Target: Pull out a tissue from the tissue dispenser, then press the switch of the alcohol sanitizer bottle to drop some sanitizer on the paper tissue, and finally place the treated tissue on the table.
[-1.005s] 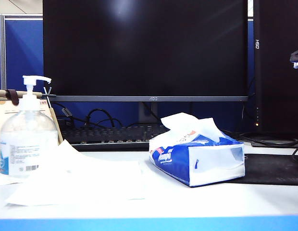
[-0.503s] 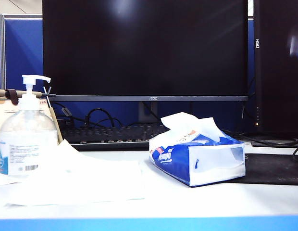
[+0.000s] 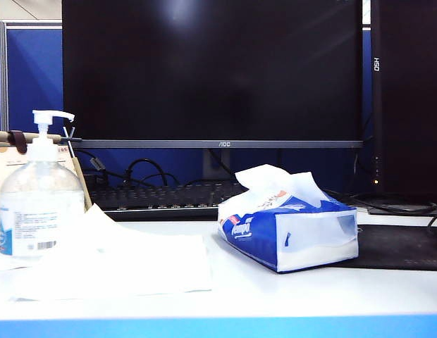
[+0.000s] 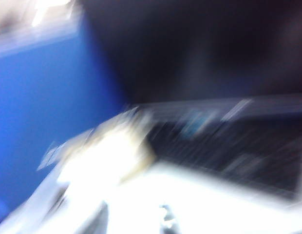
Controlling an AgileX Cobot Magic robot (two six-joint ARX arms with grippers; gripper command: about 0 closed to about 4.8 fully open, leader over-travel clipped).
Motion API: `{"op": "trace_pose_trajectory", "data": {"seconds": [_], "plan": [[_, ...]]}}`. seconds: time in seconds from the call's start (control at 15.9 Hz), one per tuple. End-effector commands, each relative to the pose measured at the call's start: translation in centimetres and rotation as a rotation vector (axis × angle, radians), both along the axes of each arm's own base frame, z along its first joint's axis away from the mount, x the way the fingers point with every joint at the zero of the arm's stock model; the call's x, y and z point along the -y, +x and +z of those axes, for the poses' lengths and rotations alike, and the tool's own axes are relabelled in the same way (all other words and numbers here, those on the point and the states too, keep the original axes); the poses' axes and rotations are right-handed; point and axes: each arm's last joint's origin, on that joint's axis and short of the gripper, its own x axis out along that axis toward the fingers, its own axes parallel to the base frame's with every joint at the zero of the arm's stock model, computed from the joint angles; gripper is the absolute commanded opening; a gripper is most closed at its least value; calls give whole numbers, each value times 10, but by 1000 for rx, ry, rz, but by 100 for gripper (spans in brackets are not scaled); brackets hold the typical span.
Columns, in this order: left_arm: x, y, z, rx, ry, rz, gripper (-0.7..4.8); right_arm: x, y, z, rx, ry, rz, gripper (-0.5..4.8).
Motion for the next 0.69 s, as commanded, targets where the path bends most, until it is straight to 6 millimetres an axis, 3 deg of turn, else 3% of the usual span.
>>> {"op": "trace_pose_trajectory", "data": {"seconds": [0.06,0.13,0.19,0.38,0.69], "plan": [[6,36,-3,-155,44,-95,-6,-17,33,12,-30,-10,171,137],[7,46,-8,-205,48,-106,-6,-20,41,5,-74,-15,164,244],[8,53,-13,-238,50,-107,-6,-21,45,-4,-147,-30,159,313],[8,59,-17,-243,105,-97,-6,-25,49,-32,-338,-116,174,315],[9,69,-29,-317,132,-73,-6,-45,62,-60,-420,-173,230,314]]}}
